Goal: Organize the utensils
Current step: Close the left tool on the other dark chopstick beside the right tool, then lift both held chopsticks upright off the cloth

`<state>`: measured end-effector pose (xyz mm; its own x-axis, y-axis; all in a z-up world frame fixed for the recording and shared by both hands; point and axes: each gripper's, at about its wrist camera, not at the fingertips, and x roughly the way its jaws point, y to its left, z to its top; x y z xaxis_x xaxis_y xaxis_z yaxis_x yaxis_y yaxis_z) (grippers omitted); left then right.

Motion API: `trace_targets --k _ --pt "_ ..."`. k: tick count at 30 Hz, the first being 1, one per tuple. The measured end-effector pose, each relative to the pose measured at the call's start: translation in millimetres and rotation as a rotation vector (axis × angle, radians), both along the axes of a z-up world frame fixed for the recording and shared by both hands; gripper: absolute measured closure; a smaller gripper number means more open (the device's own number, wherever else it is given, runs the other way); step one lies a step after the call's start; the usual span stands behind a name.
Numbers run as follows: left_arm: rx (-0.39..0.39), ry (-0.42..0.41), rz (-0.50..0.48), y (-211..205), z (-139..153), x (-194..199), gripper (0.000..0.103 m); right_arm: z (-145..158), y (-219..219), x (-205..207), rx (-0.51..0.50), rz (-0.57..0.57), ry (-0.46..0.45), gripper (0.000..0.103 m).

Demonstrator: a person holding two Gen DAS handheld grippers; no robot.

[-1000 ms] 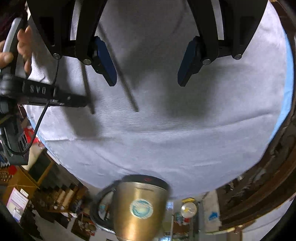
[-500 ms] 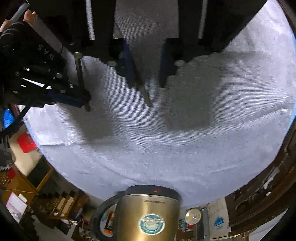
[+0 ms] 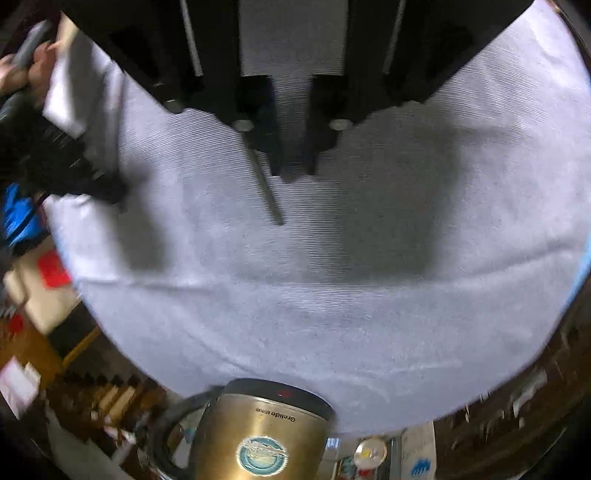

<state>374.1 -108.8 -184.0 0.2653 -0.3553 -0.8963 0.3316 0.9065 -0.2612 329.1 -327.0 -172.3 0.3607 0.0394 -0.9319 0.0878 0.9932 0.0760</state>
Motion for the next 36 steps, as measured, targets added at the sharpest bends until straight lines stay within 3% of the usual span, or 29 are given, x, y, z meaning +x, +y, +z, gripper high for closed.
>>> trace_targets --k 2,4,8,9,12,14,18,26,30,36 --pt "-0.037 -0.004 0.015 -0.9 5.5 -1.5 0.070 0.4 5.6 1.8 -0.008 0.021 0.005 0.077" --pt "-0.045 -0.017 0.013 -4.4 9.1 -2.7 0.063 0.7 10.0 0.8 -0.017 0.040 -0.007 0.077" --pt "-0.016 0.003 -0.004 -21.1 1.2 2.0 0.063 1.7 12.1 -3.7 -0.046 0.064 -0.035 0.085" --pt "-0.001 -0.014 0.003 -26.7 -0.8 3.9 0.065 1.7 11.6 -4.1 -0.053 0.067 -0.040 0.090" --pt "0.006 -0.016 -0.004 -32.0 -3.4 7.9 0.096 3.0 4.9 -9.7 -0.007 0.057 -0.054 0.091" --pt "-0.019 -0.027 0.018 -28.8 -1.5 10.4 0.097 5.7 -1.1 -17.2 0.029 0.052 -0.078 0.091" --pt "-0.066 -0.125 0.039 -11.3 21.1 -3.6 0.098 24.6 -6.1 -27.6 0.068 0.035 -0.179 0.092" --pt "-0.115 -0.414 0.049 29.1 120.0 -51.1 0.098 95.5 -21.9 -82.6 0.101 -0.028 -0.465 0.095" --pt "-0.109 -0.554 0.103 60.4 157.1 -89.8 0.098 122.9 -27.8 -116.6 0.096 -0.071 -0.589 0.096" --pt "-0.067 -0.669 0.197 85.9 183.2 -129.9 0.098 147.3 -23.5 -175.0 0.064 -0.128 -0.707 0.096"
